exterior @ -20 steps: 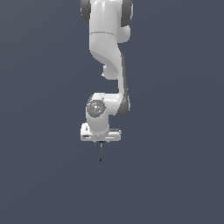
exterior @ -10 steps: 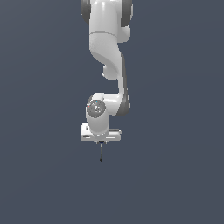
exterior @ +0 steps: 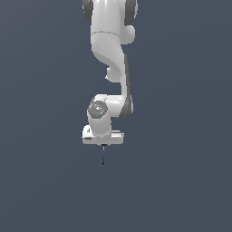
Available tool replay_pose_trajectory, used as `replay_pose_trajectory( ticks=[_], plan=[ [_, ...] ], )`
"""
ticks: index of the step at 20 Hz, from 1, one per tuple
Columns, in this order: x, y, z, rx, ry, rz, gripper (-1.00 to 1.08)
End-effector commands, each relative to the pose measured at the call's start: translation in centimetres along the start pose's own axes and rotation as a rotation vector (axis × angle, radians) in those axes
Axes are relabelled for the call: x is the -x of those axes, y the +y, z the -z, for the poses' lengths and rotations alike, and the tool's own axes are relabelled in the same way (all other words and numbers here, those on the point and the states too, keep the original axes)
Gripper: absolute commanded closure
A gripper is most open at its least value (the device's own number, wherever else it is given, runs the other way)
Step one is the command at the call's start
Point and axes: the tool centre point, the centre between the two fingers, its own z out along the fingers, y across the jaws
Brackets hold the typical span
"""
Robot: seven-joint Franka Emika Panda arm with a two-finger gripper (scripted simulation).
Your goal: Pick up the object and move it to a goal position.
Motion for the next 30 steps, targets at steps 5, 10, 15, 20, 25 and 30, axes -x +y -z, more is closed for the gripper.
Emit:
replay_pose_trajectory(
  ticks=[5,10,15,20,25,30],
  plan=[
    [2.5,1.5,0.1,0.0,0.0,-0.001,1.08],
    [5.7,3.4,0.1,0.0,0.0,-0.001,1.08],
    [8.7,5.3,0.1,0.0,0.0,-0.001,1.08],
    [10.9,6.7,0.2,0.0,0.0,-0.001,1.08],
    [12.0,7.5,0.2,0.0,0.0,-0.001,1.08],
    [12.1,7.7,0.2,0.0,0.0,-0.001,1.08]
  ],
)
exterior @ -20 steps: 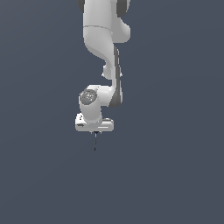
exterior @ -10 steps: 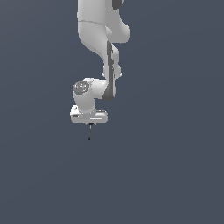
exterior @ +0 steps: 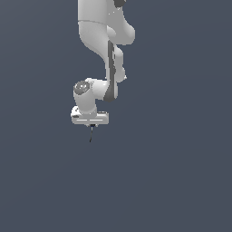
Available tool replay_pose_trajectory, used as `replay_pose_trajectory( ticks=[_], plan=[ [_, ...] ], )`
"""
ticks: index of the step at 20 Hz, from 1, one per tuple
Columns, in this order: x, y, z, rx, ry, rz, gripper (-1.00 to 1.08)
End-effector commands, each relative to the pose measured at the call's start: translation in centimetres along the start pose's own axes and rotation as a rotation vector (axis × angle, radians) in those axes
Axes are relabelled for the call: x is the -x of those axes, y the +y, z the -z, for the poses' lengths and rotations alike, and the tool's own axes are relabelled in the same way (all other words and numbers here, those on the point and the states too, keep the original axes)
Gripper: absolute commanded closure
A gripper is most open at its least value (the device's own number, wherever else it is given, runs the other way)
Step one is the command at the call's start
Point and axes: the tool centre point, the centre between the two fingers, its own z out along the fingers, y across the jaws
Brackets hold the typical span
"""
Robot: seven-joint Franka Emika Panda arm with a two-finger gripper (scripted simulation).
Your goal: Pick up the object and move it to a goal position.
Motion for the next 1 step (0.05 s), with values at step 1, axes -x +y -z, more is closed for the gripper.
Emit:
replay_pose_trajectory(
  ticks=[1],
  plan=[
    [-0.07,-0.01,0.04,0.0,0.001,0.001,1.08]
  ],
)
